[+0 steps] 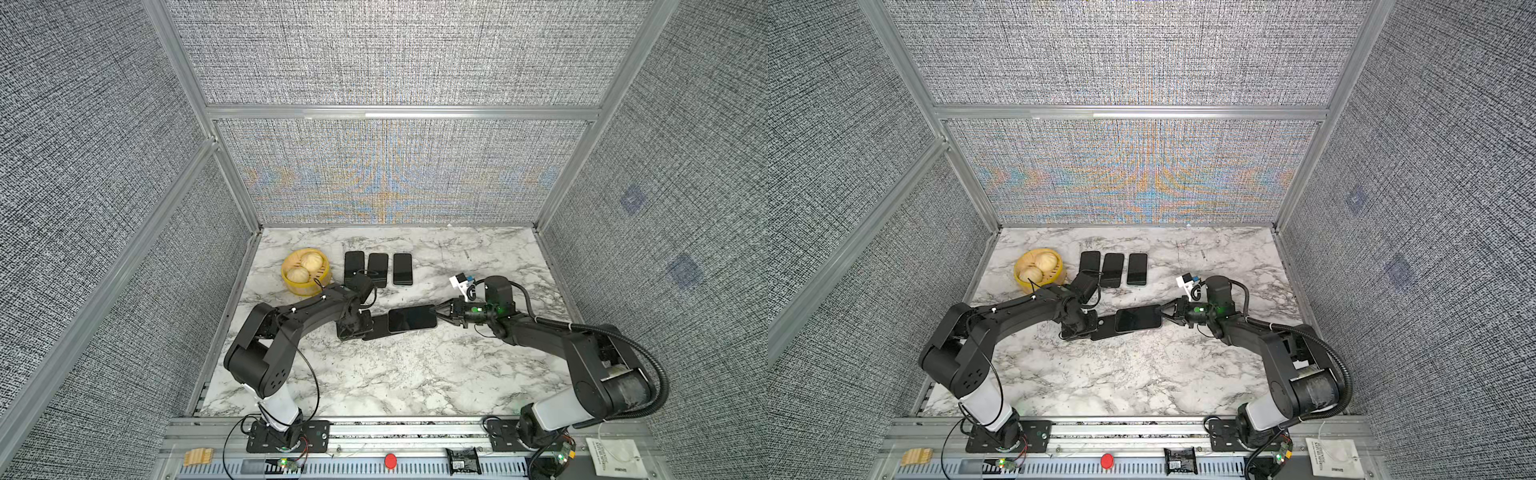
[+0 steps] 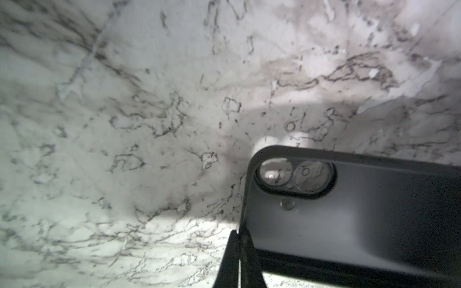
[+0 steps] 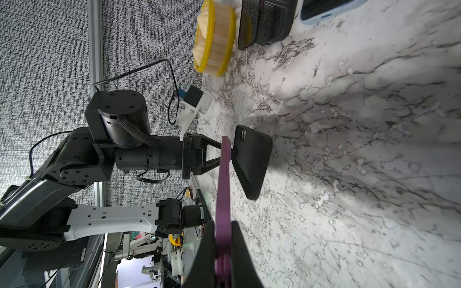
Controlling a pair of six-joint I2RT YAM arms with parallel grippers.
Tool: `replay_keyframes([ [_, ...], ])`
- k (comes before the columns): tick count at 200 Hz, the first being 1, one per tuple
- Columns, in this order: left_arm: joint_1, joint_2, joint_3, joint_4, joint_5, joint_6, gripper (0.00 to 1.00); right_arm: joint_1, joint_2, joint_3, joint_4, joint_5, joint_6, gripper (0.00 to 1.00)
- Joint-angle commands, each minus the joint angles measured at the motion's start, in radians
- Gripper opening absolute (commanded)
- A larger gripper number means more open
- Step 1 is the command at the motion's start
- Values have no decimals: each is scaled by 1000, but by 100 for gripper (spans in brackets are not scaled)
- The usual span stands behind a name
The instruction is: Put the phone into the phone case
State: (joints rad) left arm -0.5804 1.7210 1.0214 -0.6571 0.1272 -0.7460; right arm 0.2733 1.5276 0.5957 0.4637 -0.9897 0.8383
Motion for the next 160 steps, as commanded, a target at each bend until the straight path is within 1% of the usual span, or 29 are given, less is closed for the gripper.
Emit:
replay_keyframes([
  [1, -6, 10, -3, 17, 9, -30, 5, 0, 14, 12, 21, -41, -13, 2],
  [65, -12, -6, -10, 32, 19, -46, 14, 3, 54, 17, 34, -51, -16, 2],
  [93, -12, -43, -23, 34, 19, -55, 18, 2, 57, 21, 28, -52, -19, 2],
  [108, -8, -73, -8, 1, -8, -70, 22, -2, 65, 28, 21, -64, -21, 2],
  [121, -7, -92, 22, -44, -47, -47, 23, -4, 71, 34, 21, -69, -22, 2],
  [136, -1, -122, 29, -41, -66, -21, 25, -5, 83, 47, 12, -70, -20, 2],
  [148, 5, -151, 23, -21, -63, -10, 35, -4, 95, 55, 16, -73, -11, 2],
  [160, 12, -174, 12, 7, -50, 0, 38, -1, 108, 59, 33, -74, 7, 2],
])
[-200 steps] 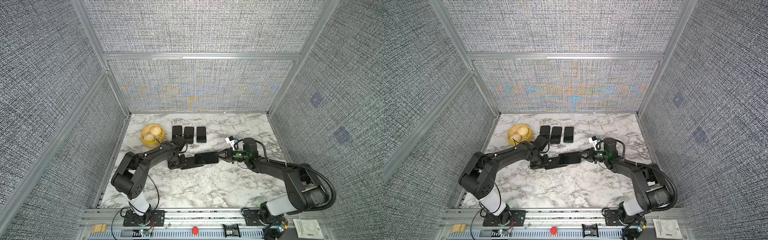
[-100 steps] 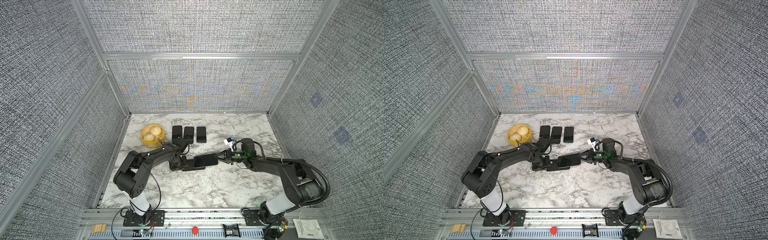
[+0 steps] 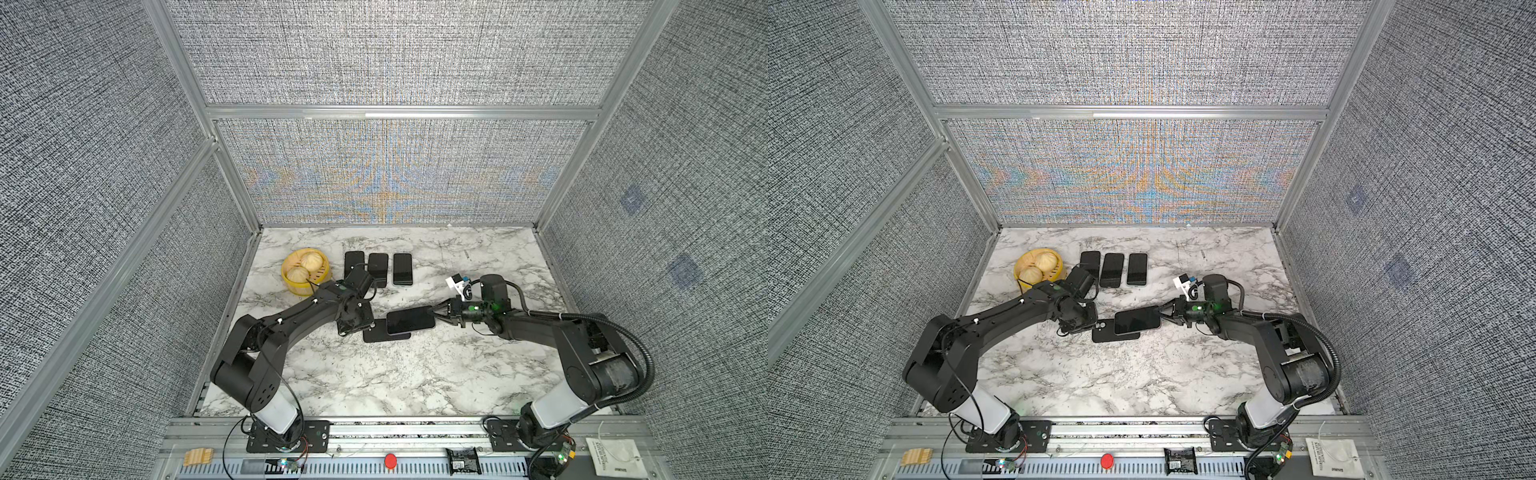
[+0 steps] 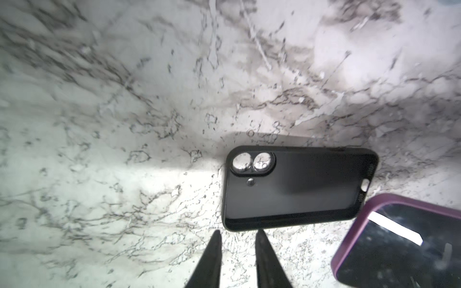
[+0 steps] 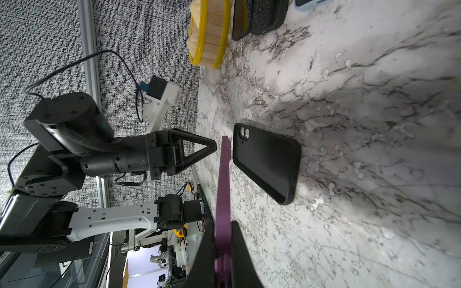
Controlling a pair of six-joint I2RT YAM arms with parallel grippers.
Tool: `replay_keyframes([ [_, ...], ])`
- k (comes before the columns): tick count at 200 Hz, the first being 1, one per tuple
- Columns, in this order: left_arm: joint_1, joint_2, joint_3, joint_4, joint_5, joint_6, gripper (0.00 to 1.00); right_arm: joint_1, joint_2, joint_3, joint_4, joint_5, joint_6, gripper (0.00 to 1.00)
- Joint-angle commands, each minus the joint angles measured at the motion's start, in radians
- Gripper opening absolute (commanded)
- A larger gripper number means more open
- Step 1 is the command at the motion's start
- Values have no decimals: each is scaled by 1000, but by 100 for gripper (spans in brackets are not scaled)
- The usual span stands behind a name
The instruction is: Put the phone into the phone case
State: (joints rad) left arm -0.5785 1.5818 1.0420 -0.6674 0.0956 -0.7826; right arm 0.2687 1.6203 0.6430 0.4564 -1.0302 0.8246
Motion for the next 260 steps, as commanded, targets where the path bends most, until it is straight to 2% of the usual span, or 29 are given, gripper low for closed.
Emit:
replay_keyframes([
  [1, 11, -36, -9, 19, -17, 37, 38, 4, 16, 12, 43, -33, 22, 2],
  [57, 58, -64, -65, 153, 107, 65, 52, 57, 79, 66, 67, -15, 65, 1],
  [97, 108, -82, -134, 284, 239, 51, 56, 91, 142, 140, 50, -24, 82, 0],
  [122, 139, -98, -165, 322, 280, 52, 57, 102, 162, 169, -14, -5, 43, 0],
  [145, 145, -77, -166, 323, 295, 59, 57, 111, 168, 194, -105, 22, -12, 0],
  [180, 146, -53, -176, 356, 319, 52, 57, 120, 194, 202, -107, 18, 0, 0],
  [232, 152, -50, -182, 345, 300, 39, 57, 136, 206, 211, -114, 26, 1, 0],
  [260, 151, -42, -192, 360, 309, 28, 57, 148, 206, 246, -239, 70, -72, 0],
])
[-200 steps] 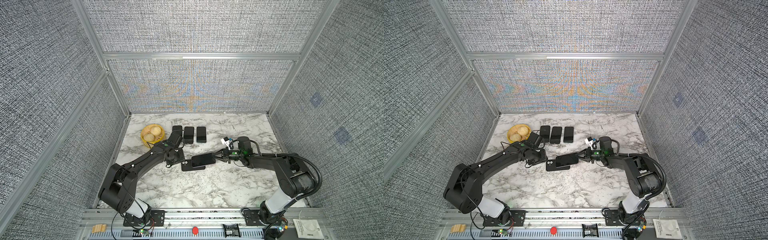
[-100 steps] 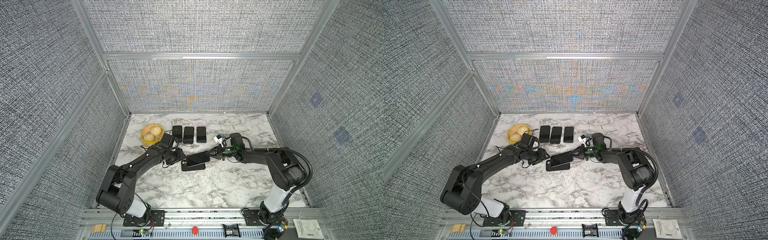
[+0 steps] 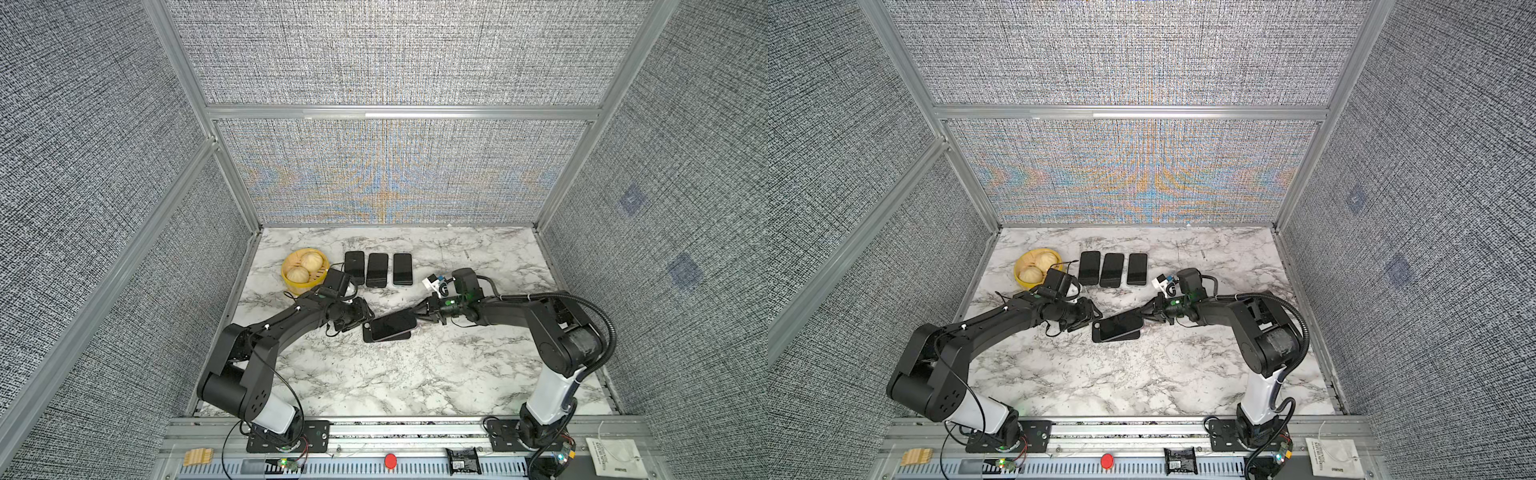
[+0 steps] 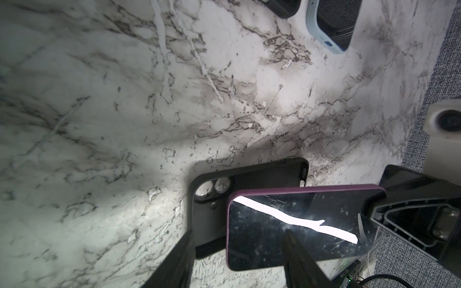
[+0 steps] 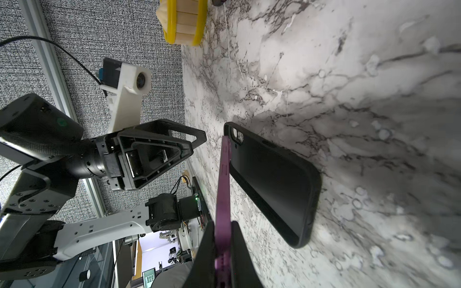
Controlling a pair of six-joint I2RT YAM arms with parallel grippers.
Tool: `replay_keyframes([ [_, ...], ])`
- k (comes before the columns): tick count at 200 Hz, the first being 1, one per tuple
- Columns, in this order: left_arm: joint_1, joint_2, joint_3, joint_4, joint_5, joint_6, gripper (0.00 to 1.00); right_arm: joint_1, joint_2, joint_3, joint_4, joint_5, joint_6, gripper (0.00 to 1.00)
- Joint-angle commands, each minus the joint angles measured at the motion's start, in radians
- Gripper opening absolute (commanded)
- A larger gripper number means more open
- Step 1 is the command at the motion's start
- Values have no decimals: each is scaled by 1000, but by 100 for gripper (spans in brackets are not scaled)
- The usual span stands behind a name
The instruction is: Put the phone into the phone case
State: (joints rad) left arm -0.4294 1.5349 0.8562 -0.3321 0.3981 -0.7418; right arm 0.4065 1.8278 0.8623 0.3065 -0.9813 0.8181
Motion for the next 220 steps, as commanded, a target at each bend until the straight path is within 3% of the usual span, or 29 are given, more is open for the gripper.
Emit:
replay_keyframes([
  [1, 2, 6, -6, 25, 8, -14, 57, 10, -1, 29, -92, 21, -68, 0],
  [63, 3, 36, -32, 59, 31, -33, 57, 14, 17, 59, -186, 59, -113, 0],
  [220, 3, 92, -55, 130, 84, -52, 56, 14, 78, 94, -128, 54, -60, 0],
])
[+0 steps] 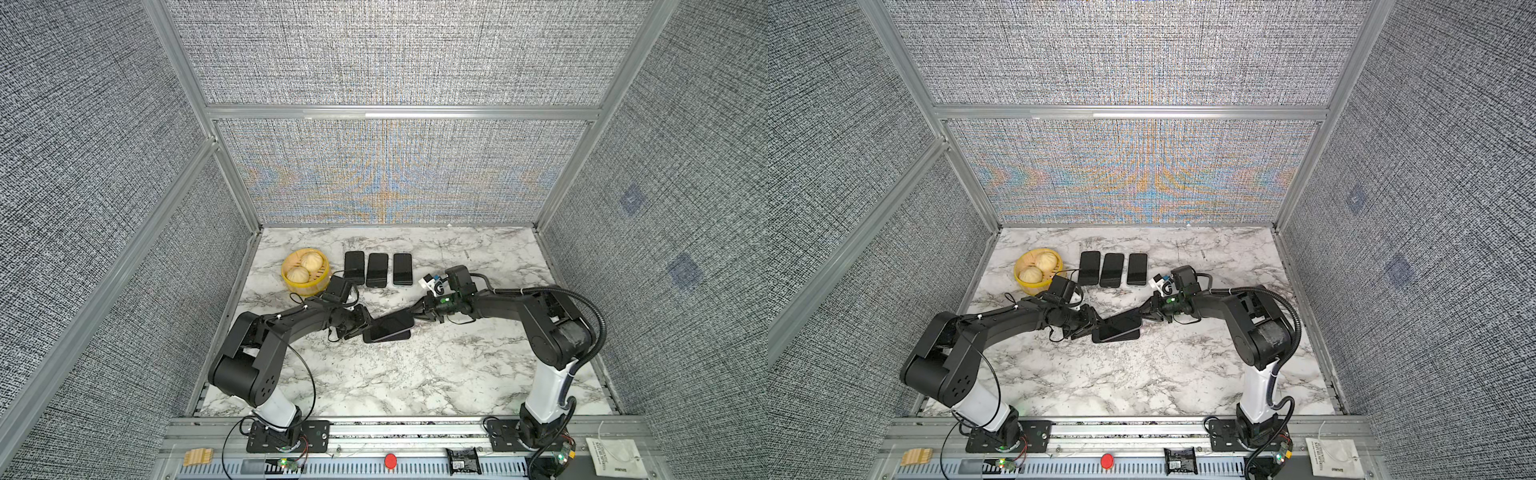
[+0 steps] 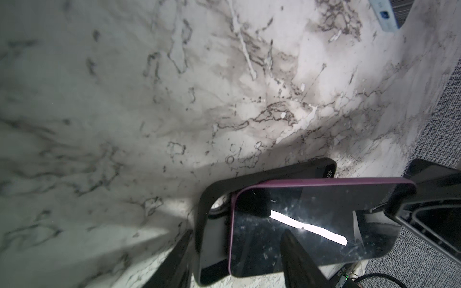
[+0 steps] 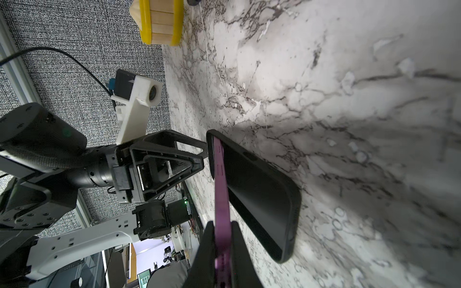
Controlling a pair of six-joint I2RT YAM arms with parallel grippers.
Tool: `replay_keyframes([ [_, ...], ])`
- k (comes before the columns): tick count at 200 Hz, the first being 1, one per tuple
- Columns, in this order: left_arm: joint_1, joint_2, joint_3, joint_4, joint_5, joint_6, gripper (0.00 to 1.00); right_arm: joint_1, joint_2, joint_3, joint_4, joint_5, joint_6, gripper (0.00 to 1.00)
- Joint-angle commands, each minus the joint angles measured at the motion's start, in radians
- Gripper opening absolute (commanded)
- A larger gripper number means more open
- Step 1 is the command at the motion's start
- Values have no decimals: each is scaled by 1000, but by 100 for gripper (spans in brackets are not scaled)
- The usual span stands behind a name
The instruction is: Put the phone into the phone case
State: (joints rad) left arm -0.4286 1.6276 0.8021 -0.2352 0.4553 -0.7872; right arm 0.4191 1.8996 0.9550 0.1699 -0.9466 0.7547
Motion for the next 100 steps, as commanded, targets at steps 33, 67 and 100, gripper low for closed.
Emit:
replay_keyframes([
  [33, 1, -10, -2, 34, 28, -8, 56, 6, 16, -4, 25, 24, 8, 0],
  [67, 2, -11, -12, 44, 35, -15, 56, 14, 22, -9, 56, 18, 17, 0],
  [100, 1, -14, -13, 47, 39, -17, 56, 22, 19, -7, 49, 33, -9, 0],
])
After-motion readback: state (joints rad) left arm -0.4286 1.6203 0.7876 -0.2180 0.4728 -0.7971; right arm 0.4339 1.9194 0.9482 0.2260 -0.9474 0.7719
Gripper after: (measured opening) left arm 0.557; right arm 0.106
